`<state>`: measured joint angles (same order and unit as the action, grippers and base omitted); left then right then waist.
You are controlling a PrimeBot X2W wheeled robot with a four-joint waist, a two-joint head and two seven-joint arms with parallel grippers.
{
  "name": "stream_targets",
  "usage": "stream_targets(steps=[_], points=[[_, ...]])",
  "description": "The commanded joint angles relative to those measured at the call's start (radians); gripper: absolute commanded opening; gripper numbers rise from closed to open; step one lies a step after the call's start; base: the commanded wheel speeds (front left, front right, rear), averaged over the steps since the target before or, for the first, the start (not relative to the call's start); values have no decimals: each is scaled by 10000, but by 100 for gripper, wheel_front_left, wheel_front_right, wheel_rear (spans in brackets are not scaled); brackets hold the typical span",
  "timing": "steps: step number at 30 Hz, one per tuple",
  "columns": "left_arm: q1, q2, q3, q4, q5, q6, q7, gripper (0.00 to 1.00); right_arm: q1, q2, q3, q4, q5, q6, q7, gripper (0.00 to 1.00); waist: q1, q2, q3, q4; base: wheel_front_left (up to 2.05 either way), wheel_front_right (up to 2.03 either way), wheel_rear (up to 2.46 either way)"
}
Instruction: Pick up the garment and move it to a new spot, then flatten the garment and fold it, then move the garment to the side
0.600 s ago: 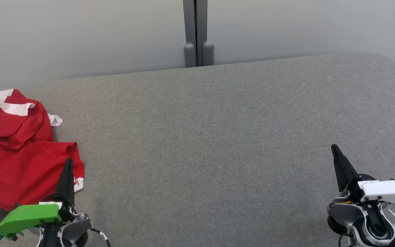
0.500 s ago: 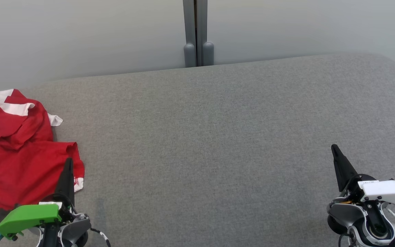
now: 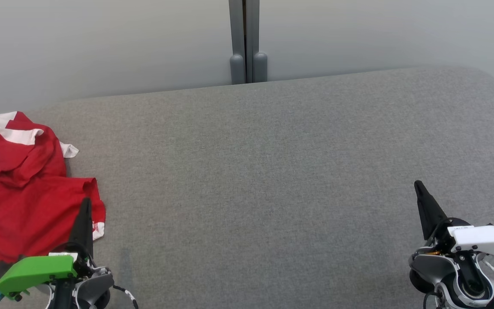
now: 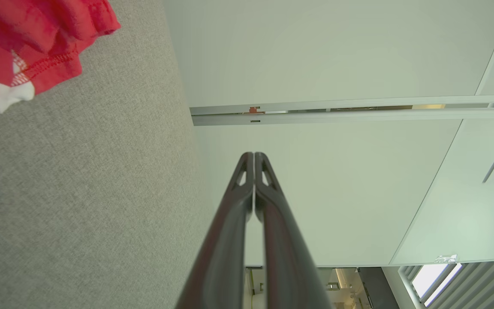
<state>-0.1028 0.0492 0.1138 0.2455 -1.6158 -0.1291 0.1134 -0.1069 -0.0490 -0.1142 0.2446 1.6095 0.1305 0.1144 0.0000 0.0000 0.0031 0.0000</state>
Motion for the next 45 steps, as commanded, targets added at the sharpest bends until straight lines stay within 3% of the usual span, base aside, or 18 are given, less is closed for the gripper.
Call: stream_targets(steps=[1,2,8,14,32,45], points=[[-145,29,7,3,58,-59,30,0,-48,-24,-2,11,70,4,22,0,0,0,0,0,0,0,0],[1,0,0,-1,3,0,-4,100,1,0,2,0,0,0,-3,100,0,0,0,0,0,0,0],[155,-25,-177,23,132,26,-229,100,151,9,154,70,-223,0,-204,100,0,0,-3,-2,0,0,0],[279,-20,-352,-174,611,138,-523,100,213,-104,385,3,-1300,1,-521,100,0,0,-5,-7,0,0,0],[644,276,-1212,-342,4422,934,-1297,100,416,-304,869,-819,-5832,1,-1306,100,0,0,-31,42,0,0,0],[866,696,-1781,-231,6665,1777,-1606,100,395,-524,1267,-848,-8161,2,-1775,100,0,0,-75,78,0,0,0]])
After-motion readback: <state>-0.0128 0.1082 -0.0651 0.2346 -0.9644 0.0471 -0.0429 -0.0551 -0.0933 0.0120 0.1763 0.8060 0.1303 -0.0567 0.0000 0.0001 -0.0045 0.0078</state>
